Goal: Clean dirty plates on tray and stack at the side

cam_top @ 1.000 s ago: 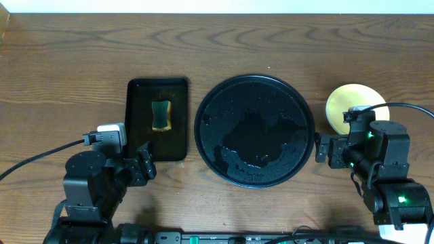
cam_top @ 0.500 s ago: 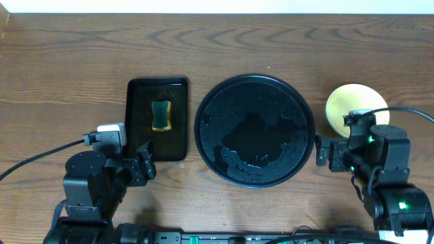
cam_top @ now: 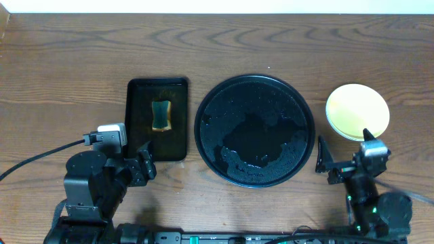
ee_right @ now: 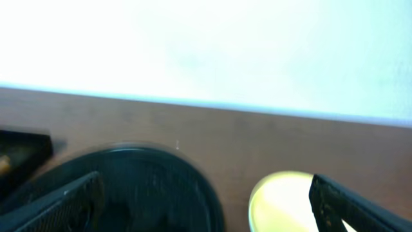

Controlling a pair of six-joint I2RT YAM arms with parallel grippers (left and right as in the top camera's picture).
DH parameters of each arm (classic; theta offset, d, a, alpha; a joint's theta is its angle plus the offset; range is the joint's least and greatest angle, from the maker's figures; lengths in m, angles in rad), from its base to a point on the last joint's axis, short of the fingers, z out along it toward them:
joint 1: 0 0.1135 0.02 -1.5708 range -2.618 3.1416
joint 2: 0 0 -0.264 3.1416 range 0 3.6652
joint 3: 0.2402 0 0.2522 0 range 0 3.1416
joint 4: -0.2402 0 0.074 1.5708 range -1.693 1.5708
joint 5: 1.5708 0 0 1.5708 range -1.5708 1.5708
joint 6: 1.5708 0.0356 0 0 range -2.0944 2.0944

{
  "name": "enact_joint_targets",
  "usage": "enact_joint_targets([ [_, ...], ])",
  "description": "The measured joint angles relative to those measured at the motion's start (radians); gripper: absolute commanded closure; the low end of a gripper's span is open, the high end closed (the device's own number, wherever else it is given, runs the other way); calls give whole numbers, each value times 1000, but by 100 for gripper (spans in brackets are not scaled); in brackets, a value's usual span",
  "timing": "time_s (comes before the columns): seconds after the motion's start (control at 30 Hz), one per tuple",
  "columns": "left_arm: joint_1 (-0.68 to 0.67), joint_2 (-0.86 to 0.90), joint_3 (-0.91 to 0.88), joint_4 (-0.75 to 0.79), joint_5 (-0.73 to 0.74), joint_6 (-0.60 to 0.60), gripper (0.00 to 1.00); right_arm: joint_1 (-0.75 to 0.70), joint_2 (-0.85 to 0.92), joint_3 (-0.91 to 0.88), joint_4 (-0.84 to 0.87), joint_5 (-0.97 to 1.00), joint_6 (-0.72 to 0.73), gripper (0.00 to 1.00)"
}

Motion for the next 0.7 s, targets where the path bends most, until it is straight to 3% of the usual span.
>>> enact_joint_targets([
  [0.3, 0, 0, 0, 0, 0, 0, 20, 0, -114, -274, 396, -9, 0, 1],
  [0.7, 0, 0, 0, 1, 0, 0, 20, 0, -115, -301, 169, 9, -101, 1],
])
